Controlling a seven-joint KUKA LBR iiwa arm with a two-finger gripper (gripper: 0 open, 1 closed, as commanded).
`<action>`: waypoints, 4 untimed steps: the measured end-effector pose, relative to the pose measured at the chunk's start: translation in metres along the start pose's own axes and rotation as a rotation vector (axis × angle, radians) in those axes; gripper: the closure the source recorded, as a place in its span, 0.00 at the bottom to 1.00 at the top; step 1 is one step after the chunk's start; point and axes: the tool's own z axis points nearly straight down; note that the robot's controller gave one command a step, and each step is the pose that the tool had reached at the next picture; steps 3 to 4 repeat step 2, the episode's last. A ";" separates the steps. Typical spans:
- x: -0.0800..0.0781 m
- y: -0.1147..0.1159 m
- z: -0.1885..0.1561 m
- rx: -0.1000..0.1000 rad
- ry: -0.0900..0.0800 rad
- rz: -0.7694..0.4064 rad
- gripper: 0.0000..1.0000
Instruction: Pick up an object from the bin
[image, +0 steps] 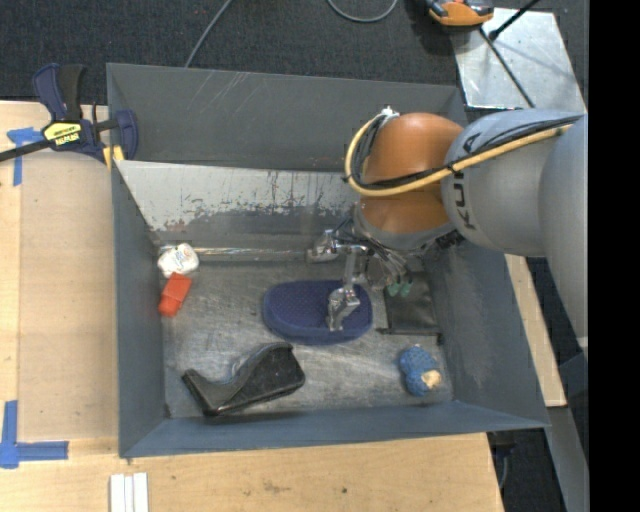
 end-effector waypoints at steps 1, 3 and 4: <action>-0.002 -0.001 -0.005 0.001 -0.006 0.002 1.00; -0.003 0.021 -0.156 0.004 -0.019 -0.102 1.00; -0.003 0.021 -0.156 0.004 -0.019 -0.102 1.00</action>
Offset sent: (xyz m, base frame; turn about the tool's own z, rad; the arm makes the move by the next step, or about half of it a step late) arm 0.0000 0.0000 0.0000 0.0000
